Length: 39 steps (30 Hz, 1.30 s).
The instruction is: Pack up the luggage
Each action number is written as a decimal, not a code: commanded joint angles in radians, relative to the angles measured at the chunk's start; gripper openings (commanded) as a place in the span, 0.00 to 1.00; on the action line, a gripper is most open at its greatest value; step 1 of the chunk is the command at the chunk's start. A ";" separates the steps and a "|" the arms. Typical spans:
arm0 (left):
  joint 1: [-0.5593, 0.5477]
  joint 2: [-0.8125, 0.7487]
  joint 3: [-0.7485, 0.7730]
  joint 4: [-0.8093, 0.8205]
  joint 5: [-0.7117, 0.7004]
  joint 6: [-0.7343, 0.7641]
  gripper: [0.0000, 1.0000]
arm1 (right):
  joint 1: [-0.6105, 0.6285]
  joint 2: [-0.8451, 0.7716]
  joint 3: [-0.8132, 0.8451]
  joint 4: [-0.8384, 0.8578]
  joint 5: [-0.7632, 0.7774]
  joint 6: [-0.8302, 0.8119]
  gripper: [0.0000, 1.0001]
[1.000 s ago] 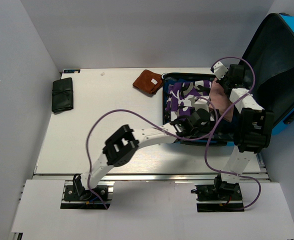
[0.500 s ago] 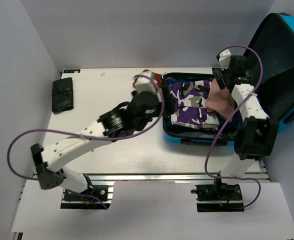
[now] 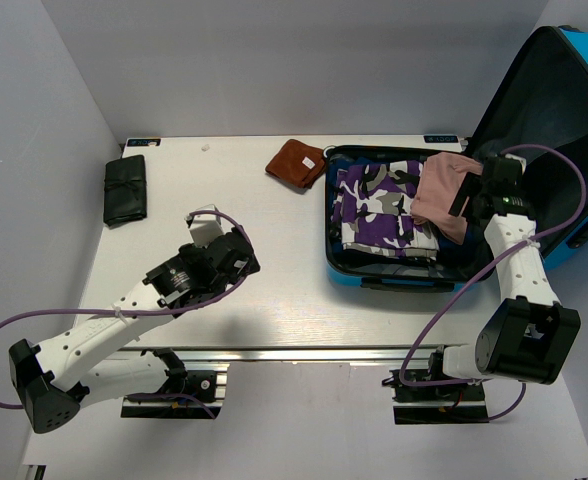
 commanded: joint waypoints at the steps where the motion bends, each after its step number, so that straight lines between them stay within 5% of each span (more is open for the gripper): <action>1: 0.044 -0.009 -0.029 0.005 0.003 -0.025 0.98 | -0.034 -0.028 -0.086 -0.005 -0.048 0.124 0.83; 8: 0.110 0.041 -0.027 0.065 0.087 0.034 0.98 | -0.099 -0.085 -0.220 0.125 -0.290 0.052 0.78; 16: 0.170 0.106 0.005 0.088 0.181 0.082 0.98 | -0.123 0.005 -0.258 0.241 -0.353 0.073 0.68; 23: 0.190 0.054 0.000 0.082 0.181 0.090 0.98 | -0.126 0.035 -0.279 0.295 -0.388 0.089 0.34; 28: 0.199 0.009 0.000 0.057 0.162 0.093 0.98 | -0.128 0.009 -0.295 0.309 -0.346 0.087 0.00; 39: 0.199 -0.023 0.029 0.021 0.104 0.102 0.98 | -0.143 0.024 -0.143 0.094 0.052 0.032 0.00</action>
